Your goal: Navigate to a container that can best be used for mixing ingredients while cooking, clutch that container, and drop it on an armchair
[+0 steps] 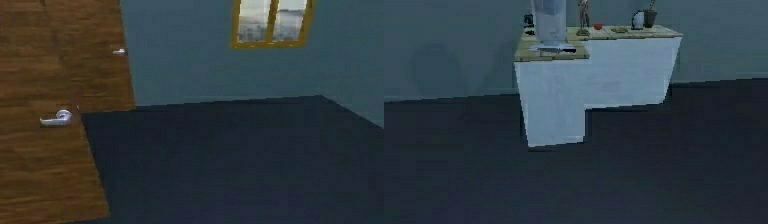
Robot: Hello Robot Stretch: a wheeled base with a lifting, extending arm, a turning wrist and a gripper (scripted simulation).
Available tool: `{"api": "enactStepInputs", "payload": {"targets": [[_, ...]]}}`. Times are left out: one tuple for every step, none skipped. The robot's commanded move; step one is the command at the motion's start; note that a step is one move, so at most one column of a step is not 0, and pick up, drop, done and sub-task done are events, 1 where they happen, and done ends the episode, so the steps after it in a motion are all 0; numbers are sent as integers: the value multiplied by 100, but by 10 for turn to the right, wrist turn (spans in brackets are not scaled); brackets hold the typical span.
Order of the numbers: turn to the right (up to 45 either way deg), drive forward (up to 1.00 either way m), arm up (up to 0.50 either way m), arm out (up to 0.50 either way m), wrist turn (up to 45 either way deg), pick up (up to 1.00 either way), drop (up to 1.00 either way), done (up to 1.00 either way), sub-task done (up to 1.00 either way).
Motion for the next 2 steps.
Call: {"api": "enactStepInputs", "payload": {"targets": [[0,75,0,0,0,0,0,0,0],[-180,0,0,0,0,0,0,0,0]]}}
